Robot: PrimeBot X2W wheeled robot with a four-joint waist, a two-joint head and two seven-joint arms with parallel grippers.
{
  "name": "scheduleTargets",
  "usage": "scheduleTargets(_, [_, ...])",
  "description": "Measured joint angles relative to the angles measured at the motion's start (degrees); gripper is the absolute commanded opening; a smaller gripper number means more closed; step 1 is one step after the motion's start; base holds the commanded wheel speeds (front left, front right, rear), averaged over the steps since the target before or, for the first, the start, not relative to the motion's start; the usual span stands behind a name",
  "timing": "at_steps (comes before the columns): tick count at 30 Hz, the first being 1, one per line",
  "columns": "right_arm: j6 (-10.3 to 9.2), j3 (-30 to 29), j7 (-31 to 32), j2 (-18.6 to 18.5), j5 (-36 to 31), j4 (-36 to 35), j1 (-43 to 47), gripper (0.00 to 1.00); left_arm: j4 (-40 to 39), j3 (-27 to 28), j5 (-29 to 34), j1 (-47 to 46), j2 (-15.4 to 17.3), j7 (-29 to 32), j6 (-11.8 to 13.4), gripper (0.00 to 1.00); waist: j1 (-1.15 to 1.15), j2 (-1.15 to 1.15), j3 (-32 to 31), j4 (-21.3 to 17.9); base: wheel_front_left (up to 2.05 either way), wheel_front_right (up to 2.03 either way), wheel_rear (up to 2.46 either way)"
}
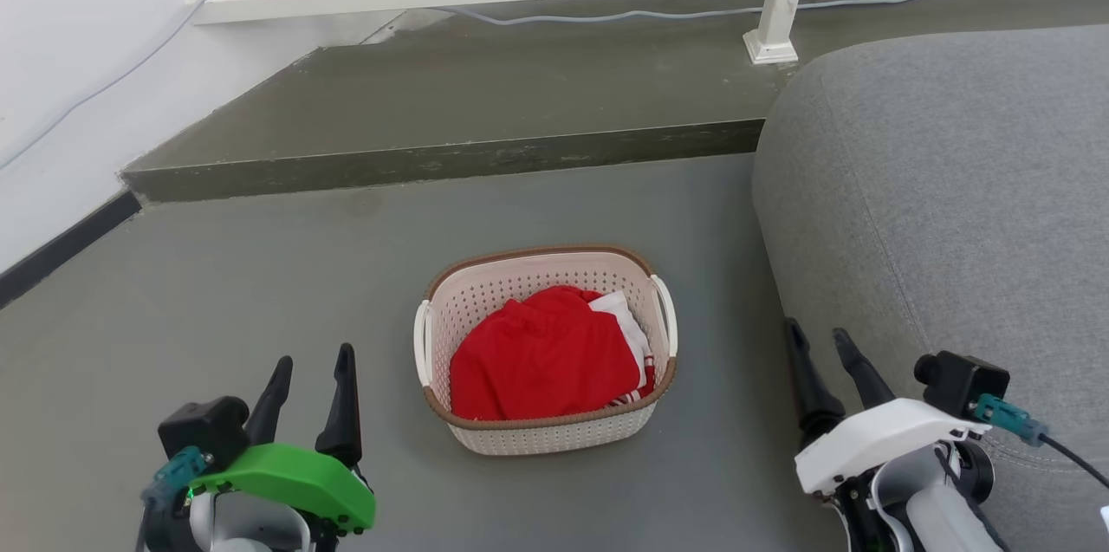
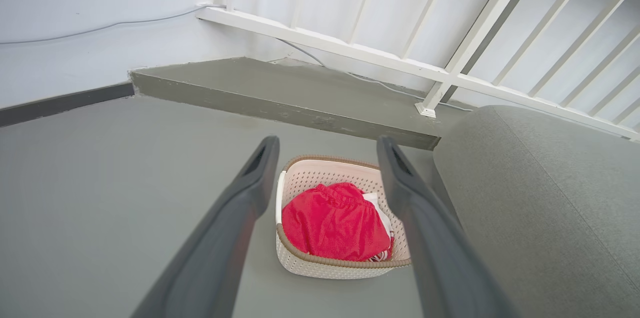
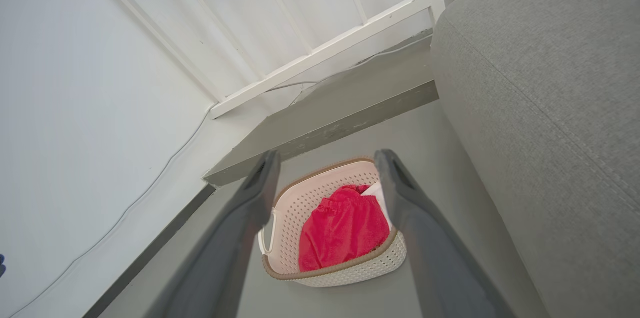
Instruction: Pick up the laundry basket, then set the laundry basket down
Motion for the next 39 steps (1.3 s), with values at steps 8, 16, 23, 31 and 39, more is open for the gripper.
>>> scheduleTargets(8, [-0.90, 1.75, -1.52, 0.05, -6.45, -0.48, 0.00, 1.00, -0.38, -1.04, 6.15, 0.13, -0.22, -1.58, 1.18, 1.00, 0.00, 0.00, 0.09, -0.03, 0.00, 0.00, 0.00])
scheduleTargets(16, [-1.83, 3.33, -2.94, 0.12, -12.41, -1.11, -0.01, 1.00, -0.62, -1.88, 11.66, 0.63, -0.44, -2.89, 2.05, 1.00, 0.00, 0.00, 0.21, -0.06, 0.00, 0.00, 0.00])
scheduleTargets(23, [-2.85, 4.81, -4.04, 0.15, -17.31, -1.75, -0.01, 1.00, -0.92, -2.77, 16.61, 0.80, -0.55, -4.32, 2.96, 1.00, 0.00, 0.00, 0.42, -0.06, 0.00, 0.00, 0.00])
scheduleTargets(31, [-3.85, 6.51, -5.53, 0.16, -22.95, -2.18, -0.02, 1.00, -1.20, -4.02, 22.08, 1.02, -0.59, -5.58, 3.80, 1.00, 0.00, 0.00, 0.73, -0.11, 0.00, 0.00, 0.00])
scheduleTargets(39, [-4.72, 7.90, -6.71, 0.19, -27.48, -2.70, -0.04, 1.00, -1.44, -5.20, 26.77, 1.17, -0.69, -7.02, 4.71, 1.00, 0.00, 0.00, 1.04, -0.12, 0.00, 0.00, 0.00])
